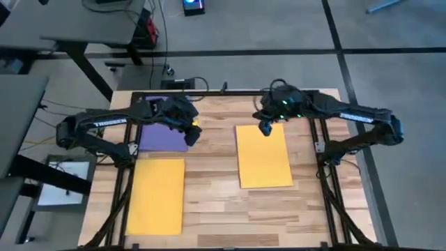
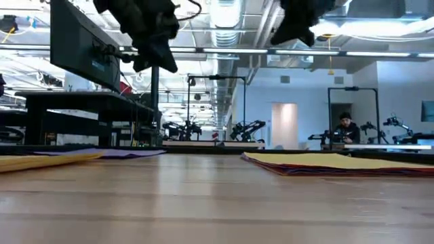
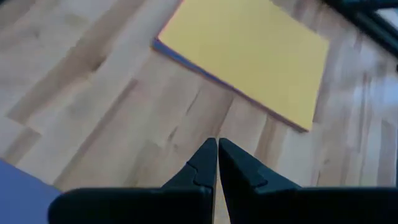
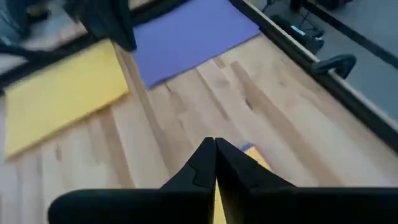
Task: Organize paper
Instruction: Stack the yellow paper on top of the other yellow paper
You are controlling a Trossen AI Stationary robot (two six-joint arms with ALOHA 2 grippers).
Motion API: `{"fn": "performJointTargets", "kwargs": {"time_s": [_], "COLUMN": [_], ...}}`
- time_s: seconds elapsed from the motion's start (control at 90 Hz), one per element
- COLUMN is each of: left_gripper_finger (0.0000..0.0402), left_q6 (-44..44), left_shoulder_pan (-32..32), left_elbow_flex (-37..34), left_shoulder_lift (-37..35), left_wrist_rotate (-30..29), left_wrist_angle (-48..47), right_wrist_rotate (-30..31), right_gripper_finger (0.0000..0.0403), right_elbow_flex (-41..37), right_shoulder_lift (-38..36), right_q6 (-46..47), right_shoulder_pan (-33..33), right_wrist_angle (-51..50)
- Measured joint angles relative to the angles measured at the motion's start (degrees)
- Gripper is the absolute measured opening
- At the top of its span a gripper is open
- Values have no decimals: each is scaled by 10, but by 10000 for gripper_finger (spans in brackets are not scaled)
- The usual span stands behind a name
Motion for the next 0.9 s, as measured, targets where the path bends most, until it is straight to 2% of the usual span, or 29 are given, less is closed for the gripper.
{"fn": "performJointTargets", "kwargs": {"time_s": [0.133, 0.2, 0.411, 0.667, 0.9], "left_gripper_finger": [0, 0, 0, 0, 0], "left_q6": [6, 19, 67, 80, 47], "left_shoulder_pan": [-3, -3, -4, -5, -22], "left_elbow_flex": [0, 0, 0, 0, 0], "left_shoulder_lift": [22, 31, 91, 181, 247], "left_wrist_rotate": [0, 2, 76, 77, 79], "left_wrist_angle": [6, 15, 66, 150, 285], "right_wrist_rotate": [-1, -1, 2, 21, 118], "right_gripper_finger": [0, 0, 6, 74, 117], "right_elbow_flex": [-62, -76, -84, -84, -89], "right_shoulder_lift": [-30, -34, 18, 130, 176], "right_q6": [53, 126, 307, 368, 458], "right_shoulder_pan": [17, 26, 31, 36, 41], "right_wrist_angle": [21, 16, -64, -157, -261]}}
